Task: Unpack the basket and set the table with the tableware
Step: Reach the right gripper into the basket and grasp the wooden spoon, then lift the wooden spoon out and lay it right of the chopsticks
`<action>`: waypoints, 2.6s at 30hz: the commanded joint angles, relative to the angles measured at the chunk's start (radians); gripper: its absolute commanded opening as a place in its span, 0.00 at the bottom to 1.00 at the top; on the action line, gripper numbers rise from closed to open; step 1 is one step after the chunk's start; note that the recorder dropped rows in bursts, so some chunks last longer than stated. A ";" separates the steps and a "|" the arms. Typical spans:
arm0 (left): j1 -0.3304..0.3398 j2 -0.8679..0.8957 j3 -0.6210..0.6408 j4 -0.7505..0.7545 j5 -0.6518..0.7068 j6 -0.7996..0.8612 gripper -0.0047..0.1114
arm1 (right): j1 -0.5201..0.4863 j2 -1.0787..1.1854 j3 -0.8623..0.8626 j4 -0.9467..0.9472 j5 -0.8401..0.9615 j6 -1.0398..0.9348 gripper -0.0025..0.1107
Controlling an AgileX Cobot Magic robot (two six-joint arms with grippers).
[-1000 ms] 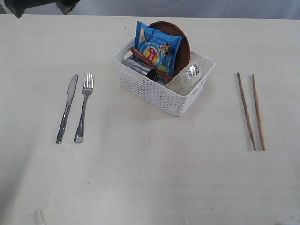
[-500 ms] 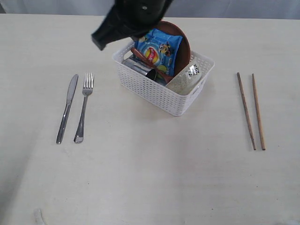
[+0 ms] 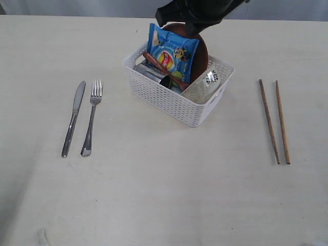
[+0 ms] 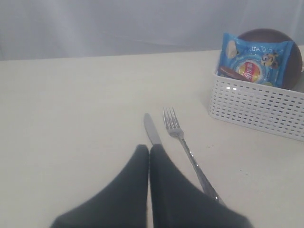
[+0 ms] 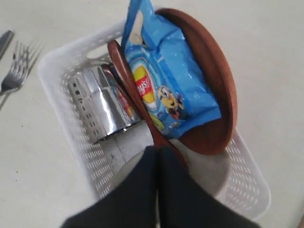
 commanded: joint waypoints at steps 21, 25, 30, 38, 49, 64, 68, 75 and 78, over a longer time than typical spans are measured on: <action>-0.006 -0.003 0.003 0.000 -0.002 -0.003 0.04 | -0.004 0.475 -0.444 0.175 0.087 -0.325 0.21; -0.006 -0.003 0.003 0.000 -0.002 -0.003 0.04 | -0.004 0.497 -0.449 0.177 0.085 -0.320 0.43; -0.006 -0.003 0.003 0.000 -0.002 -0.003 0.04 | -0.004 0.531 -0.449 0.175 0.078 -0.299 0.43; -0.006 -0.003 0.003 0.000 -0.002 -0.001 0.04 | -0.004 0.571 -0.449 0.178 0.008 -0.255 0.43; -0.006 -0.003 0.003 0.000 -0.002 -0.001 0.04 | 0.017 0.601 -0.449 0.188 0.019 -0.253 0.35; -0.006 -0.003 0.003 0.000 -0.002 -0.001 0.04 | 0.055 0.619 -0.449 0.170 0.038 -0.254 0.11; -0.006 -0.003 0.003 0.000 -0.002 -0.001 0.04 | 0.055 0.585 -0.449 0.170 0.051 -0.254 0.02; -0.006 -0.003 0.003 0.000 -0.002 -0.003 0.04 | 0.055 0.486 -0.449 0.177 0.078 -0.254 0.02; -0.006 -0.003 0.003 0.002 -0.002 -0.003 0.04 | 0.055 0.437 -0.449 0.177 0.084 -0.254 0.02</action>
